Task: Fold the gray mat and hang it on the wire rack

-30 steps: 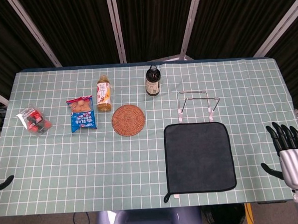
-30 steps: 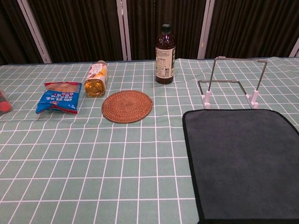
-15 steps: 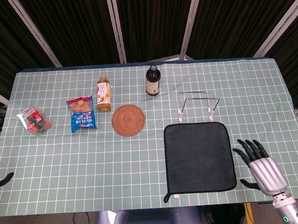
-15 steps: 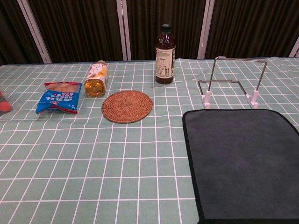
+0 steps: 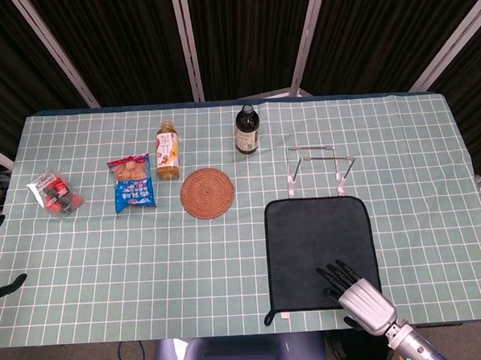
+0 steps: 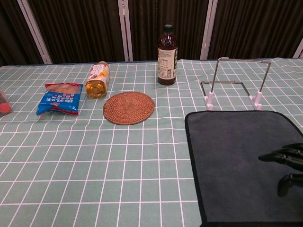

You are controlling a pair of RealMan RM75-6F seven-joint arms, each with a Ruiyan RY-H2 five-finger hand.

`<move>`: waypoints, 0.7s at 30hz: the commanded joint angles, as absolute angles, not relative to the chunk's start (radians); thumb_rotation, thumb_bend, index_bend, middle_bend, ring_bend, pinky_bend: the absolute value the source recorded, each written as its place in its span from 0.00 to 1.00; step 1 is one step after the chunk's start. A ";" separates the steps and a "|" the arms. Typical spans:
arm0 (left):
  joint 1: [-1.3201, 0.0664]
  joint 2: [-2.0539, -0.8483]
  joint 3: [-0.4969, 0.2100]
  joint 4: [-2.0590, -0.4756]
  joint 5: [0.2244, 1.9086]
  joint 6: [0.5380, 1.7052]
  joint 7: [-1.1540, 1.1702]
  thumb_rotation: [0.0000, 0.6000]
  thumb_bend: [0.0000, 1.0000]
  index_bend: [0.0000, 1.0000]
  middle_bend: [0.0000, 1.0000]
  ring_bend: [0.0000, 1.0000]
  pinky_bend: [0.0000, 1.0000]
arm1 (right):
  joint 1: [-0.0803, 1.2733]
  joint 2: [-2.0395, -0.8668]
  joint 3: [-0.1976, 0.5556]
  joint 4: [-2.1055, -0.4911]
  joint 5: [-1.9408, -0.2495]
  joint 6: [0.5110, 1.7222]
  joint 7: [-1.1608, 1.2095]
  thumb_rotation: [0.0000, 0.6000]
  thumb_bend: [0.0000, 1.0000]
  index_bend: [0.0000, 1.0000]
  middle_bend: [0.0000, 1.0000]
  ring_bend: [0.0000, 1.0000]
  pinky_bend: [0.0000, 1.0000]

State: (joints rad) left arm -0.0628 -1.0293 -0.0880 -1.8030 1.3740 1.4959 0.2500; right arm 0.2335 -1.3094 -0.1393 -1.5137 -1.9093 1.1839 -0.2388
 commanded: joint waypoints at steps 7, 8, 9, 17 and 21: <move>-0.067 -1.034 -0.089 -1.799 1.363 1.491 0.257 1.00 0.00 0.00 0.00 0.00 0.00 | 0.248 -1.387 -0.148 -1.432 -1.919 1.175 -0.283 1.00 0.16 0.34 0.00 0.00 0.00; -0.068 -1.035 -0.089 -1.799 1.362 1.489 0.258 1.00 0.00 0.00 0.00 0.00 0.00 | 0.249 -1.395 -0.148 -1.423 -1.921 1.178 -0.287 1.00 0.16 0.34 0.00 0.00 0.00; -0.069 -1.035 -0.089 -1.799 1.361 1.489 0.258 1.00 0.00 0.00 0.00 0.00 0.00 | 0.250 -1.399 -0.148 -1.417 -1.921 1.179 -0.289 1.00 0.16 0.35 0.00 0.00 0.00; -0.072 -1.037 -0.089 -1.797 1.356 1.487 0.262 1.00 0.00 0.00 0.00 0.00 0.00 | 0.258 -1.437 -0.157 -1.373 -1.924 1.181 -0.305 1.00 0.16 0.37 0.00 0.00 0.00; -0.073 -1.037 -0.089 -1.796 1.354 1.486 0.261 1.00 0.00 0.00 0.00 0.00 0.00 | 0.261 -1.448 -0.158 -1.360 -1.919 1.188 -0.305 1.00 0.17 0.37 0.00 0.00 0.00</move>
